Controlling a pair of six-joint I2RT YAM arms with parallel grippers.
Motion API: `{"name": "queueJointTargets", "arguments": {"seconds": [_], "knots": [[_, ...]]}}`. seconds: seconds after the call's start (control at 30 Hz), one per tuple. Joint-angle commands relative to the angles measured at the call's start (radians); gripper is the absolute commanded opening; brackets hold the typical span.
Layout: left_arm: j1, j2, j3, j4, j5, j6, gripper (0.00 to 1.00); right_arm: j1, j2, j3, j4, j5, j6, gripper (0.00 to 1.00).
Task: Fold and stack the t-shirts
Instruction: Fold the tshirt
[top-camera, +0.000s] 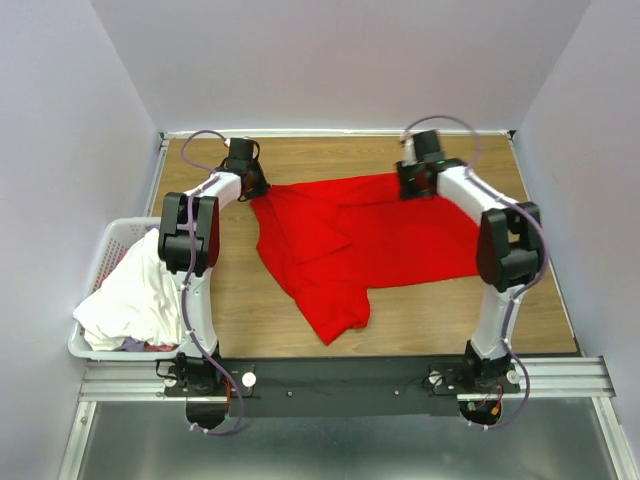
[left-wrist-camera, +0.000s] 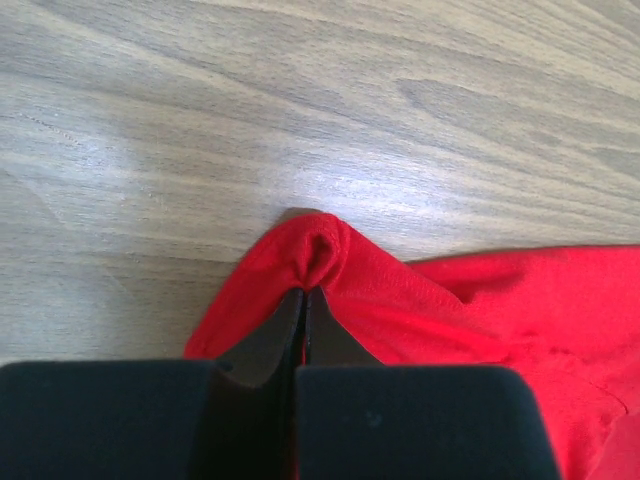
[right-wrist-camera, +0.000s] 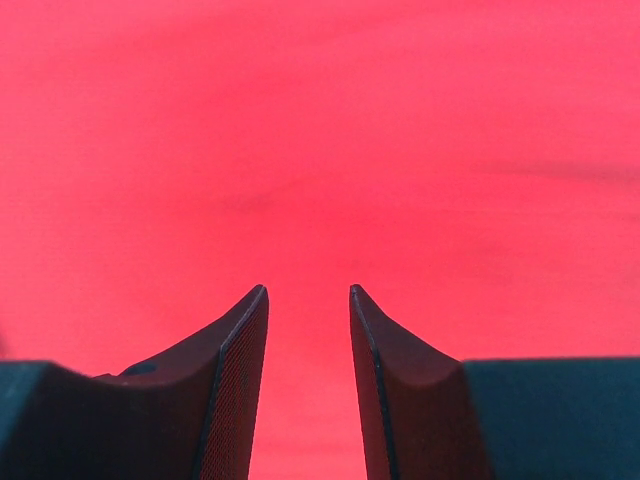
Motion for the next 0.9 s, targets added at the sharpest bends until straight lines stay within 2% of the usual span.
{"name": "queueJointTargets", "arguments": {"seconds": [0.0,0.1,0.27,0.5,0.73,0.87], "knots": [[0.01,-0.023,0.015,0.005,-0.042,0.04,0.04,-0.201,0.025,0.068,0.004,-0.085,0.172,0.45],[0.01,-0.023,0.017,0.004,-0.041,0.051,0.04,-0.307,0.079,0.104,0.042,-0.137,0.278,0.44],[0.01,-0.017,0.018,0.001,-0.033,0.064,0.04,-0.413,0.165,0.183,0.103,-0.241,0.349,0.4],[0.01,-0.004,0.035,-0.015,-0.028,0.074,0.04,-0.468,0.312,0.32,0.133,-0.352,0.441,0.39],[0.01,-0.008,0.032,-0.013,-0.01,0.078,0.05,-0.484,0.292,0.279,0.14,-0.338,0.435,0.4],[0.01,-0.006,0.04,-0.015,-0.011,0.086,0.05,-0.493,0.294,0.283,0.154,-0.421,0.439,0.38]]}}
